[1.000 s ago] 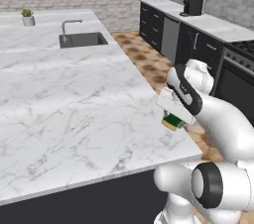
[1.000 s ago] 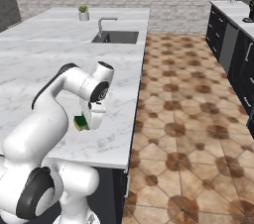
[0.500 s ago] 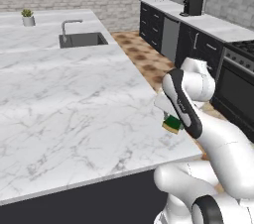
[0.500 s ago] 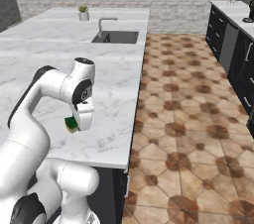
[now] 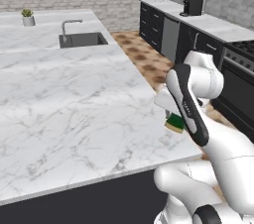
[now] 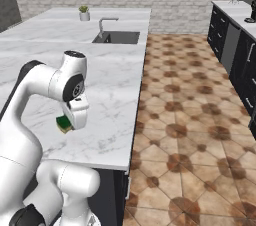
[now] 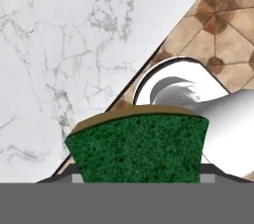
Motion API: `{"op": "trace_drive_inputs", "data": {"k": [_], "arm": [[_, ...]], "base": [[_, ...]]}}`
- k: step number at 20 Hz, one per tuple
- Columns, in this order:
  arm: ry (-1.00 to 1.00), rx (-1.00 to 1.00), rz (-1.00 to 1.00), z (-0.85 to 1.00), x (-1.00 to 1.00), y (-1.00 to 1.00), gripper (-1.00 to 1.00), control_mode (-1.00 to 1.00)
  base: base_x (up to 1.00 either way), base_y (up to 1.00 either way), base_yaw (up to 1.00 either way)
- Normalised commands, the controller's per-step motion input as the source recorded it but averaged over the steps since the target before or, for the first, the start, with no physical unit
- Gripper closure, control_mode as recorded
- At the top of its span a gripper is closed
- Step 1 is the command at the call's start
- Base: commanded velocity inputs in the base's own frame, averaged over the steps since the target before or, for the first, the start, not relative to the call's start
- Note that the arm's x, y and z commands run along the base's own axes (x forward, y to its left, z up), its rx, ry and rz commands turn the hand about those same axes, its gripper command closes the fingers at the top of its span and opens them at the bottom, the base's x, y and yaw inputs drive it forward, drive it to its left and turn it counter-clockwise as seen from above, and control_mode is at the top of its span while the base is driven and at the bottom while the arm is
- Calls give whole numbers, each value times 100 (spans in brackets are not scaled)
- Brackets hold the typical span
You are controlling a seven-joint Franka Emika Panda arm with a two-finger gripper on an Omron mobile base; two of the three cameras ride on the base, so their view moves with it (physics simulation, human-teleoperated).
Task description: Place the sponge inside the microwave to prepare for sanitizing.
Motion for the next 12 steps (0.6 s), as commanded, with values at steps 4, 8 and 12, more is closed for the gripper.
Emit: {"op": "trace_drive_inputs", "data": {"k": [4, 8, 12], "arm": [[0, -6, 24, 28, -22, 6, 100, -100], [-6, -9, 25, 23, -21, 3, 100, -100], [-10, -7, 20, 16, -14, 4, 100, -100]], "base": [[0, 0, 0], [0, 0, 0], [0, 0, 0]]}}
